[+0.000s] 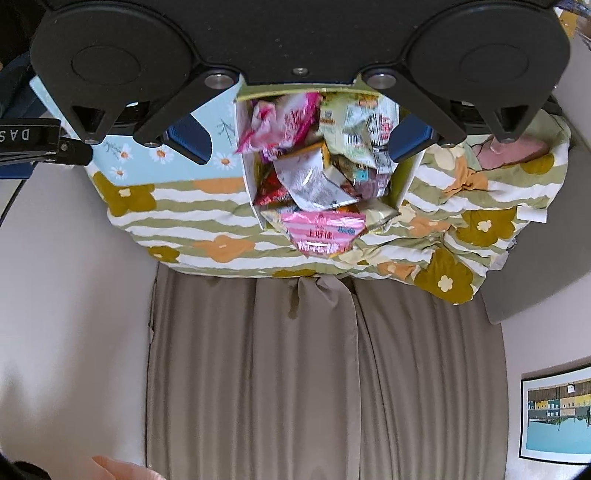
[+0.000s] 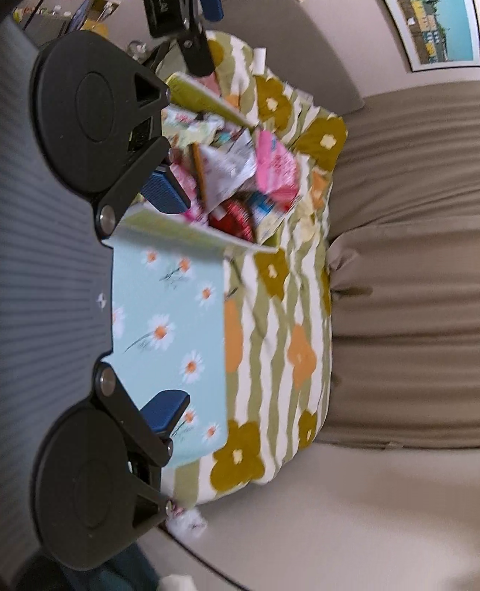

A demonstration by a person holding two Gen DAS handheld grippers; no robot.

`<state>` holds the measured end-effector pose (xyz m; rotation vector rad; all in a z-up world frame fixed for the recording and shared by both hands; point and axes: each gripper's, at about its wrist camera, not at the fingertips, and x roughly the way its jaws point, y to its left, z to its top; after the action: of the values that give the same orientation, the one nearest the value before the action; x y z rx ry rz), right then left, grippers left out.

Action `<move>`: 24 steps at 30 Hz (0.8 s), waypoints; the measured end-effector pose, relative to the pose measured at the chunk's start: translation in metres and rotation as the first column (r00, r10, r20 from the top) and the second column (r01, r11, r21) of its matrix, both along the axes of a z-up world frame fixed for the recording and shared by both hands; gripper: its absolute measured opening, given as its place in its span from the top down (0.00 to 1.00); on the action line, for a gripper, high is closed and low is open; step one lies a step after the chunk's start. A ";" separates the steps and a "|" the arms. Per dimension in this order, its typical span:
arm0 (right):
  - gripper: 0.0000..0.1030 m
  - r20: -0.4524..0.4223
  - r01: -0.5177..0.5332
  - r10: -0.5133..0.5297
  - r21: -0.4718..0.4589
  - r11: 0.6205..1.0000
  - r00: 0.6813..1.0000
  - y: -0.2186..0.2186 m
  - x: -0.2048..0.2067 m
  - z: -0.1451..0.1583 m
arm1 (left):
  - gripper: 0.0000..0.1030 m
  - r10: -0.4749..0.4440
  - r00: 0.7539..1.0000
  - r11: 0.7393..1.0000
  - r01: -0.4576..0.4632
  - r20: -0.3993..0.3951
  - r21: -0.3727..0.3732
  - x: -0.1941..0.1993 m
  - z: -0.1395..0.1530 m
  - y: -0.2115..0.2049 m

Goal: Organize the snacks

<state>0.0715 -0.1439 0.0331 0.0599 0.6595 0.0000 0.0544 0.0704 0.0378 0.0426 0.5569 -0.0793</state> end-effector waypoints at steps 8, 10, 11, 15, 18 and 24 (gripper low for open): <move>0.00 -0.030 0.025 -0.024 0.014 1.000 0.999 -0.015 -0.018 -0.012 | 0.00 -0.013 1.000 1.000 0.013 -0.010 0.011 -0.014 -0.010 -0.008; 0.00 -0.031 0.027 -0.027 0.014 1.000 0.999 -0.017 -0.019 -0.013 | 0.00 -0.011 1.000 1.000 0.011 -0.011 0.008 -0.015 -0.011 -0.009; 0.00 -0.032 0.028 -0.028 0.015 0.999 0.999 -0.017 -0.020 -0.014 | 0.00 -0.010 1.000 1.000 0.010 -0.012 0.008 -0.015 -0.011 -0.009; 0.00 -0.034 0.029 -0.029 0.018 0.999 0.999 -0.018 -0.020 -0.014 | 0.00 -0.009 1.000 1.000 0.010 -0.009 0.012 -0.016 -0.012 -0.009; 0.00 -0.036 0.028 -0.028 0.019 0.999 0.999 -0.018 -0.020 -0.015 | 0.00 -0.009 1.000 1.000 0.009 -0.010 0.013 -0.017 -0.012 -0.008; 0.00 -0.038 0.027 -0.026 0.019 0.999 0.999 -0.016 -0.021 -0.017 | 0.00 -0.008 1.000 1.000 0.009 -0.010 0.014 -0.016 -0.012 -0.006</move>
<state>0.0500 -0.1600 0.0165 0.0872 0.6960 -0.0204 0.0380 0.0648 0.0253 0.0583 0.5672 -0.0839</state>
